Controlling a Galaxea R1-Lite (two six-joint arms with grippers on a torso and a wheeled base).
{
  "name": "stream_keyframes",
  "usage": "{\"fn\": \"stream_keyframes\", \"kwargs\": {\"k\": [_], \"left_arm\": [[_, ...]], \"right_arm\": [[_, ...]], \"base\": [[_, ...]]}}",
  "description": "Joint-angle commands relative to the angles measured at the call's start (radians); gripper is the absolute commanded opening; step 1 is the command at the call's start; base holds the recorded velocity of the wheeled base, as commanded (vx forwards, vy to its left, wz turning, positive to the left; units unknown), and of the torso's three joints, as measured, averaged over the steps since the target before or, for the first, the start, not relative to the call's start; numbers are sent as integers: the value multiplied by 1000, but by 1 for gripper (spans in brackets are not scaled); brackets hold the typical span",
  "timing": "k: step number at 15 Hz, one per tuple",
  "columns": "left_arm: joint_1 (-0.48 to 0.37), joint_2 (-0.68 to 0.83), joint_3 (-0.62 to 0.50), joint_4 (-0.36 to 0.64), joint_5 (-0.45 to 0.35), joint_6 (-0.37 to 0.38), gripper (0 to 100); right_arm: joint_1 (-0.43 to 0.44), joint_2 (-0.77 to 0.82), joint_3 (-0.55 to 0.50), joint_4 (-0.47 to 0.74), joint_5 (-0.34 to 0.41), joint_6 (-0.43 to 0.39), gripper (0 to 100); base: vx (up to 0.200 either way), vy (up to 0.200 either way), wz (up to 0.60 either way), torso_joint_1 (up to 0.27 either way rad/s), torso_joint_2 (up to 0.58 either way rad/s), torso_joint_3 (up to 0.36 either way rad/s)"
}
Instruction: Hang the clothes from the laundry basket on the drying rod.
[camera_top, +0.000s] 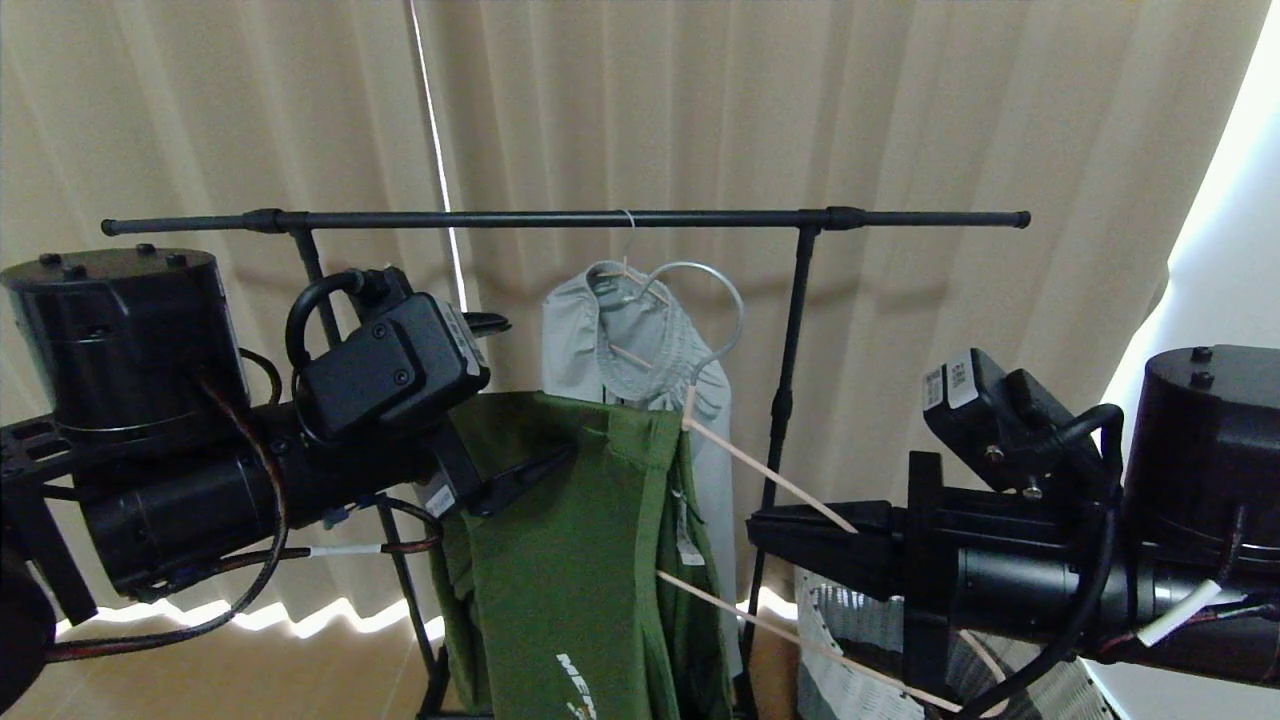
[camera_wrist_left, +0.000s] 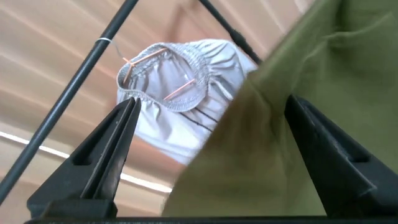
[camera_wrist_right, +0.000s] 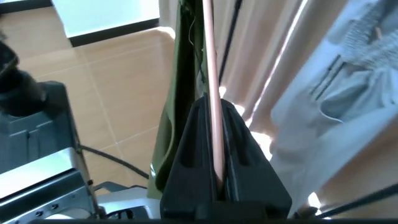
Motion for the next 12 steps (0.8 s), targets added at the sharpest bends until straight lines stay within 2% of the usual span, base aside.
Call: {"fn": "stream_keyframes", "kwargs": {"k": [1,4,5,6,7,12], "left_arm": [[-3,14,-6,-4,0,2,100],[-6,6,-3,-5,-4,0,100],[-5,6,-3,-5,-55,0,100],[-3,9,-5,-5,-67,0,100],[2,9,-2,-5,-67,0,0],[3,9,1,-5,-69,-1,0]], "right_arm": [[23,2,0,-1,2,0,0],[37,2,4,0,2,0,0],[46,3,6,0,2,0,0],[52,2,4,0,2,0,0],[57,2,3,0,2,0,0],[60,2,1,-1,2,0,0]], "base": [[0,0,0,0,0,0],[0,0,0,0,0,0],[0,0,0,0,0,0],[0,0,0,0,0,0],[0,0,0,0,0,0],[0,0,0,0,0,0]]}}
